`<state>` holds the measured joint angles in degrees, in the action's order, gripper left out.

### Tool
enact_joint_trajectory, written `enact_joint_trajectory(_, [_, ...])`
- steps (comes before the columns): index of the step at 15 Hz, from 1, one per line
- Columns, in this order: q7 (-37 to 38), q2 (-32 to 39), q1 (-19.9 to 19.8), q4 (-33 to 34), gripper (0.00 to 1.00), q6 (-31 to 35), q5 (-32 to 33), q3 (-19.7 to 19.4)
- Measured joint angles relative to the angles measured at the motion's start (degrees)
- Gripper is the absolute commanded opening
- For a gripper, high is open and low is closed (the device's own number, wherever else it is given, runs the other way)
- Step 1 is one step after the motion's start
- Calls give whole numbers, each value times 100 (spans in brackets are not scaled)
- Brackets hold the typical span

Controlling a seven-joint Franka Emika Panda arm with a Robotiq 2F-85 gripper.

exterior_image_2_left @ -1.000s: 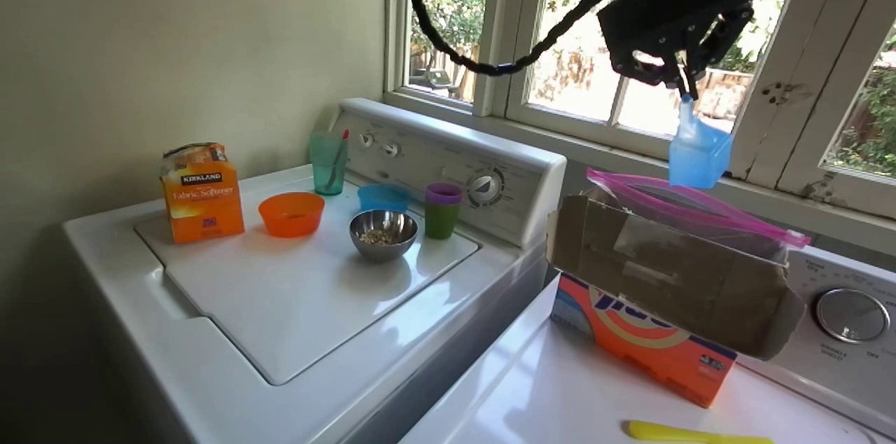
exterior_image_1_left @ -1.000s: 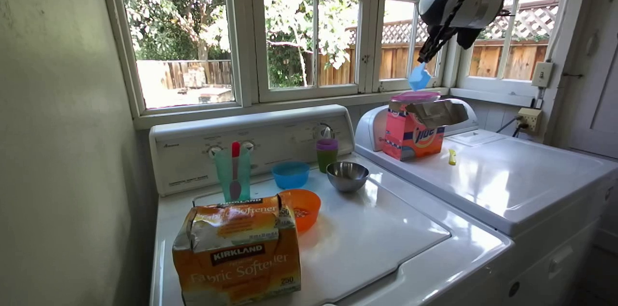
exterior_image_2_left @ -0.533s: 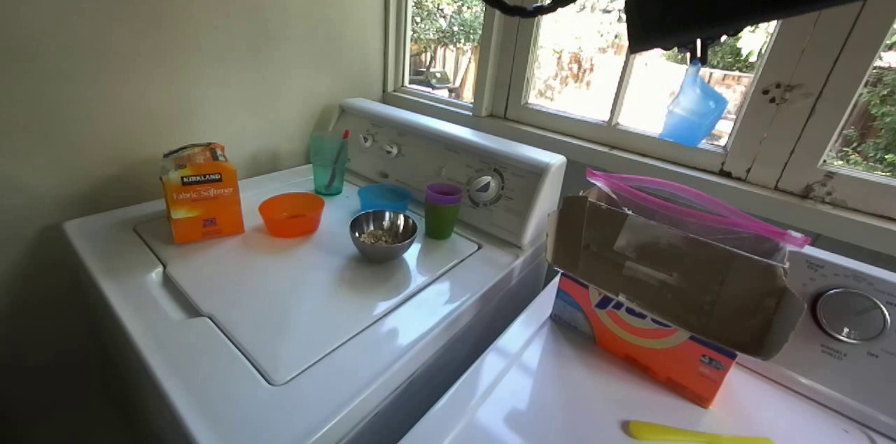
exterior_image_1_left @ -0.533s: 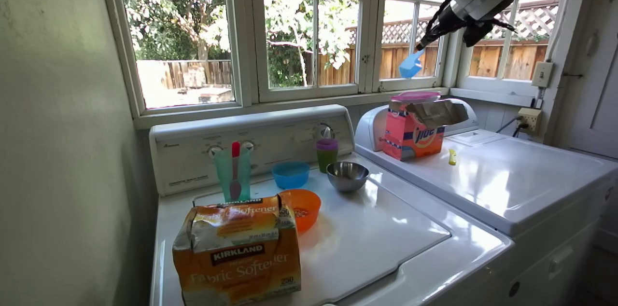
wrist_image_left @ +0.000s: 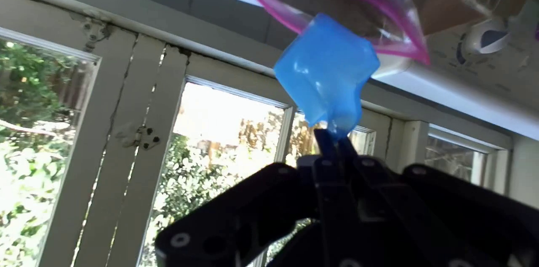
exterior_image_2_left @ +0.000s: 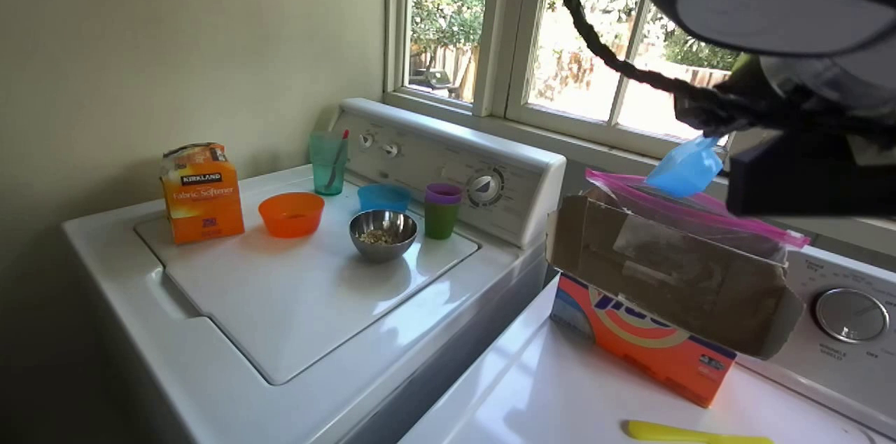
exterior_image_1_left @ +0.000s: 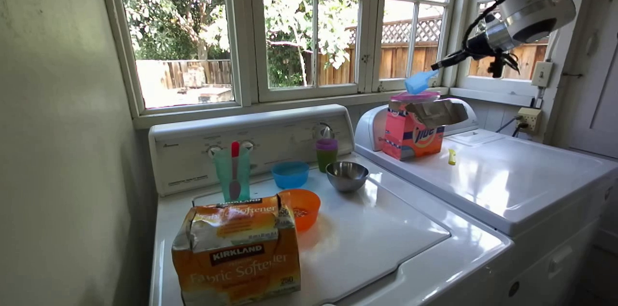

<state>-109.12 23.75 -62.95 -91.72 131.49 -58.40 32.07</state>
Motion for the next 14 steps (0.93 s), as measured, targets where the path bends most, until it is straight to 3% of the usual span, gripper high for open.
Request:
enact_joint_trajectory(7, [-555, 1033, -367, 935, 1, -2578, 285, -173])
enact_joint_trajectory(14, [-723, 1629, 589, 2472, 1, -5564, -92, -1550])
